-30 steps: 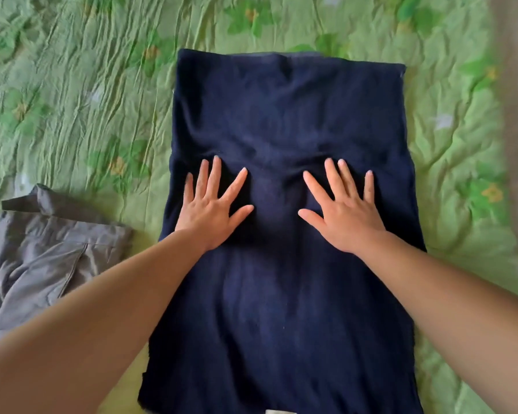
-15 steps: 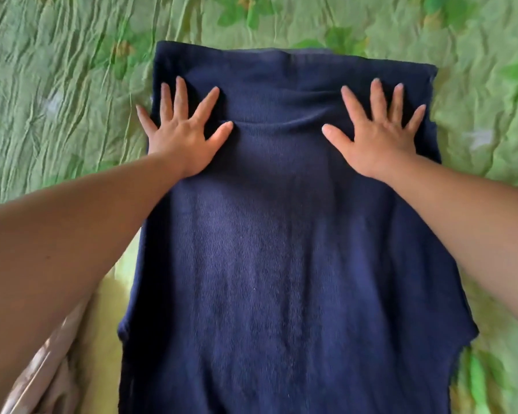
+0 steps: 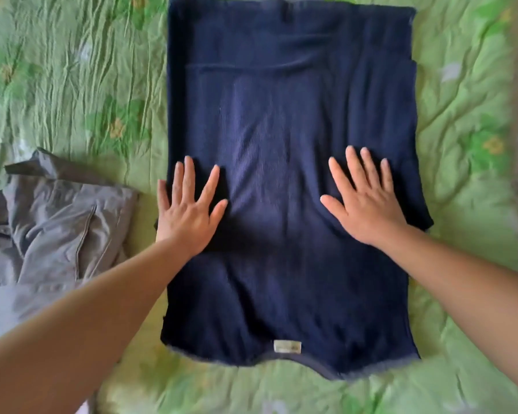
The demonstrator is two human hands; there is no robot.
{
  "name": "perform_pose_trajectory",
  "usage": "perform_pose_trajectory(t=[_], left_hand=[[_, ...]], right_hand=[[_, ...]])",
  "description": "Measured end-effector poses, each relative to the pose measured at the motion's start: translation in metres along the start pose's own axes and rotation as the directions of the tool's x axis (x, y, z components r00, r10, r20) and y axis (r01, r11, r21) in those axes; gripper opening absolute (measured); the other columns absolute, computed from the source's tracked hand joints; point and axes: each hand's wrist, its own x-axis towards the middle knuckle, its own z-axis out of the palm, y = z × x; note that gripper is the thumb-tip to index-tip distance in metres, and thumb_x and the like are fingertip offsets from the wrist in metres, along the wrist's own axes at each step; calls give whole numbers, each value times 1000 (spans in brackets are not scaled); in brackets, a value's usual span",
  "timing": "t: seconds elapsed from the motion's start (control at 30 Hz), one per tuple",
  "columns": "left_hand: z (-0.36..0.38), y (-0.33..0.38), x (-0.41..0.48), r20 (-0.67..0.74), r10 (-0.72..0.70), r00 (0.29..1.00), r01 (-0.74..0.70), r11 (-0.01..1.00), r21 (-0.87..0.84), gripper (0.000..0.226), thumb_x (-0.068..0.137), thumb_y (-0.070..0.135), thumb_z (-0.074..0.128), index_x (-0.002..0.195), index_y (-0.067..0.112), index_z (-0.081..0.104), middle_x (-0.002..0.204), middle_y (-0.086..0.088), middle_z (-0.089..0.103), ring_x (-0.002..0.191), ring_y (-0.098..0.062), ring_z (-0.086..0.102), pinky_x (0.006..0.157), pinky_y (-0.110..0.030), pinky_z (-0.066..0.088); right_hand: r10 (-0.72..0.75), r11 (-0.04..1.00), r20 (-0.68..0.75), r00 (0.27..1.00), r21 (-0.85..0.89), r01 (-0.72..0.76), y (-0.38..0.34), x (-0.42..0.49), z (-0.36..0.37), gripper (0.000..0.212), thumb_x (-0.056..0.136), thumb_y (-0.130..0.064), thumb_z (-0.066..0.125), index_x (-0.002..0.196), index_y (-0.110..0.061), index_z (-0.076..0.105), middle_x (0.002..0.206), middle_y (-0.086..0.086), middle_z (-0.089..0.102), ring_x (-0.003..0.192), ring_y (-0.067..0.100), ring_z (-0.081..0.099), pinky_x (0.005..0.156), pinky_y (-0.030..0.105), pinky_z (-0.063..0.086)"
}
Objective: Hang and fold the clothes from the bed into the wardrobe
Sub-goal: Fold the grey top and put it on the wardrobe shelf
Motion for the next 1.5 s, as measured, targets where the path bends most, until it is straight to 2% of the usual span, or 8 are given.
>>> perform_pose_trajectory(t=[0.33,0.53,0.77,1.1,1.17,1.3,1.37,1.5], left_hand=[[19,1,-211,161,-277,947,320,845,-428,64,96,28,63,152,40,33,148,-10,31,135,-35,38,110,-47,39],[12,-6,-225,328,-221,918,384,697,-605,49,89,10,68,108,52,51,83,7,59,53,-9,50,48,-16,41],[-24,-28,-210,409,-141,902,406,601,-688,38,86,0,71,88,38,69,79,4,69,62,-14,58,60,-27,48],[-154,-27,-6,396,-257,882,371,-142,-918,16,102,9,52,114,8,64,96,-10,65,77,-17,70,83,-31,60],[-150,-17,20,374,-311,874,382,-38,-924,35,102,21,55,136,15,50,112,-8,61,88,-17,66,86,-34,57],[-105,10,16,63,-145,987,158,860,-486,67,89,32,68,149,22,40,142,-10,41,120,-28,51,101,-43,48],[-75,18,0,104,61,993,-32,967,-254,74,85,39,70,151,27,37,149,-9,31,135,-32,36,111,-48,39],[-46,17,-6,16,161,987,-162,986,28,76,80,50,69,147,24,43,142,-10,34,131,-33,34,106,-52,38]], right_hand=[[477,775,45,878,448,-445,-50,-216,19,67,87,-29,77,149,-21,50,149,30,37,134,48,39,110,55,38],[470,449,450,759,619,-645,-43,-249,7,41,85,-7,70,113,-36,60,96,7,68,72,28,61,74,43,51],[399,212,571,717,704,-678,-19,-238,-25,30,83,2,63,73,-25,71,69,4,52,60,14,48,50,28,45],[405,-286,507,761,861,-421,37,-58,-141,15,98,-25,52,103,-21,65,94,10,63,69,25,70,58,31,53],[440,-204,480,759,876,-437,33,-26,-137,29,98,-41,55,124,-28,55,109,9,65,88,27,70,71,39,57],[282,728,95,955,627,-278,-4,-19,-97,63,91,-41,67,145,-23,42,119,12,59,105,28,59,93,46,51],[16,973,94,995,227,-37,-20,-29,-74,67,86,-46,68,144,-26,42,128,8,49,118,33,50,94,48,48],[-63,992,64,996,-109,70,-35,-25,-53,57,77,-38,67,128,-24,47,123,7,42,111,32,43,82,44,43]])
